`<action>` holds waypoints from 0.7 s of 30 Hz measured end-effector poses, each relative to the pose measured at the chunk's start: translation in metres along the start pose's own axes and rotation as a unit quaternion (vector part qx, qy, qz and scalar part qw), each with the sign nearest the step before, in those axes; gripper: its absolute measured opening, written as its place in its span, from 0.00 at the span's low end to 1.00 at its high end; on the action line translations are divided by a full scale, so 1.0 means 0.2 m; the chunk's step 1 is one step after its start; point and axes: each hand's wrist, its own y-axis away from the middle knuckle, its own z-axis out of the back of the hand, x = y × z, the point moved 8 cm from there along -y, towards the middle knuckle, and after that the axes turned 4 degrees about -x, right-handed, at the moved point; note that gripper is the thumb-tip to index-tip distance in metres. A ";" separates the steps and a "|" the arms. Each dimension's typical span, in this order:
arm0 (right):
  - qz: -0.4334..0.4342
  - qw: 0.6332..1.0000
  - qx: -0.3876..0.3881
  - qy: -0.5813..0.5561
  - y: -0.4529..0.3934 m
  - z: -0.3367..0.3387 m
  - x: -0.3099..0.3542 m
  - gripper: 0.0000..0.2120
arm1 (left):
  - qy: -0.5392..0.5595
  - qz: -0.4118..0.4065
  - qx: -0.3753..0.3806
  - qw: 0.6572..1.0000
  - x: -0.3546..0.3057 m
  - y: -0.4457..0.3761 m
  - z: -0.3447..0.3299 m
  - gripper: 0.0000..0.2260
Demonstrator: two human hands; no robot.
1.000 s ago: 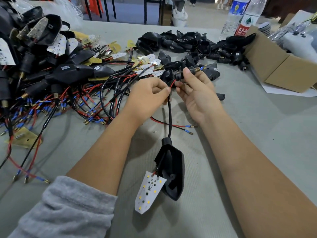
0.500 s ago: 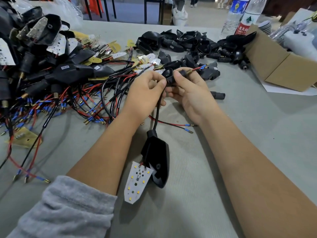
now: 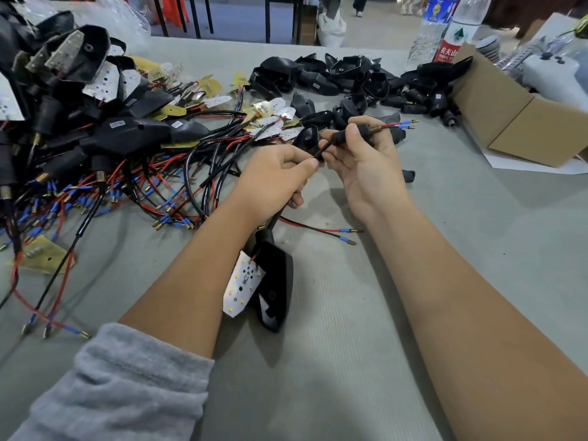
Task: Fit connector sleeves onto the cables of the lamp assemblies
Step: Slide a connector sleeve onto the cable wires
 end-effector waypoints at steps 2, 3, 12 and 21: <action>0.007 1.000 -0.018 0.007 0.00 0.01 0.00 0.05 | -0.005 0.003 0.004 1.000 0.00 0.00 0.00 0.06; 0.010 1.000 -0.028 0.007 -0.01 0.02 0.00 0.05 | -0.007 0.004 0.006 1.000 0.00 0.00 0.00 0.06; -0.033 0.997 -0.061 -0.038 -0.03 0.07 -0.02 0.04 | -0.015 0.007 0.023 1.000 0.01 0.00 0.00 0.07; -0.043 0.998 -0.030 0.045 -0.03 0.04 -0.04 0.06 | 0.009 -0.003 0.007 1.000 -0.01 0.00 0.02 0.09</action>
